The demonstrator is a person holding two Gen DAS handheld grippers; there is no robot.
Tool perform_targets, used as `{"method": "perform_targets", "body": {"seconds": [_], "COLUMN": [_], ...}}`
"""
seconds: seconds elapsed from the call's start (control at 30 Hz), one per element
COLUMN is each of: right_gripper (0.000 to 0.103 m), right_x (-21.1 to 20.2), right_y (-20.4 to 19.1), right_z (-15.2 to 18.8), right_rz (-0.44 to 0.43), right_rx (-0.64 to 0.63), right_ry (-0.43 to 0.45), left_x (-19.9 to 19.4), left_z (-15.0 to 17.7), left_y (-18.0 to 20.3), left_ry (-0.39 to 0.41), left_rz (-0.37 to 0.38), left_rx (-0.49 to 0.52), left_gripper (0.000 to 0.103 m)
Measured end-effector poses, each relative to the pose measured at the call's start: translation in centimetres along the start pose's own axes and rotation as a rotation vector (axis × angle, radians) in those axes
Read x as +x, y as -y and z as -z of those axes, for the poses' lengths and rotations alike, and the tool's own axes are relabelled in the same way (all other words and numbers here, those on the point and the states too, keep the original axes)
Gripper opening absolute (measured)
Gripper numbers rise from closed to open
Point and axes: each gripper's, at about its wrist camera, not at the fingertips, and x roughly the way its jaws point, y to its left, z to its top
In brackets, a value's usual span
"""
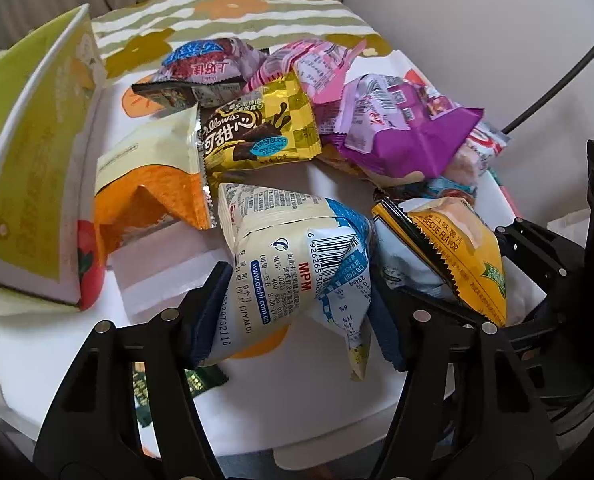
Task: Organize snacks
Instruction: 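Grasp the white MPM pastry bag with the left tool while the right tool grasps the yellow chip bag, then carry both bags over the green box and open both tools to drop them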
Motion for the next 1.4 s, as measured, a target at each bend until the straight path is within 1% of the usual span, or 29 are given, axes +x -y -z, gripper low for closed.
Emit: {"method": "perform_targets", "body": {"seconds": [0.2, 0.37, 0.57, 0.7, 0.87, 0.97, 1.1, 1.27, 1.4], "right_gripper": [0.067, 0.067, 0.067, 0.067, 0.067, 0.067, 0.067, 0.067, 0.067], "right_x": [-2.1, -4.1, -6.7, -7.8, -7.8, -7.2, -5.5, -2.8, -0.4], "right_y": [-1.3, -2.4, -4.3, -5.8, -8.4, -10.7, -14.3, -18.3, -20.4], "right_z": [0.3, -0.1, -1.8, -4.4, -8.2, -11.0, -15.4, -19.8, -22.3], "right_rz": [-0.005, -0.010, -0.004, -0.006, -0.007, -0.020, -0.025, -0.024, -0.019], "right_rx": [0.007, 0.015, -0.016, -0.031, -0.069, -0.080, -0.084, -0.062, -0.038], "right_ry": [0.025, 0.055, 0.109, 0.152, 0.196, 0.218, 0.235, 0.247, 0.245], "left_x": [-2.3, -5.4, -9.9, -12.8, -16.0, -17.8, -19.3, -19.2, -17.4], "left_z": [0.8, 1.4, 1.0, 0.0, -1.9, -3.3, -5.8, -8.6, -11.1], "left_y": [-0.3, -1.3, -3.2, -5.5, -10.0, -13.8, -19.5, -25.9, -30.8], "left_ry": [0.033, 0.079, 0.164, 0.224, 0.295, 0.325, 0.341, 0.332, 0.305], "left_rz": [-0.007, 0.003, 0.004, -0.005, -0.030, -0.048, -0.072, -0.092, -0.098], "left_rx": [-0.013, -0.046, -0.081, -0.104, -0.136, -0.156, -0.173, -0.170, -0.165], "left_gripper": [0.062, 0.062, 0.062, 0.062, 0.062, 0.062, 0.062, 0.062, 0.062]}}
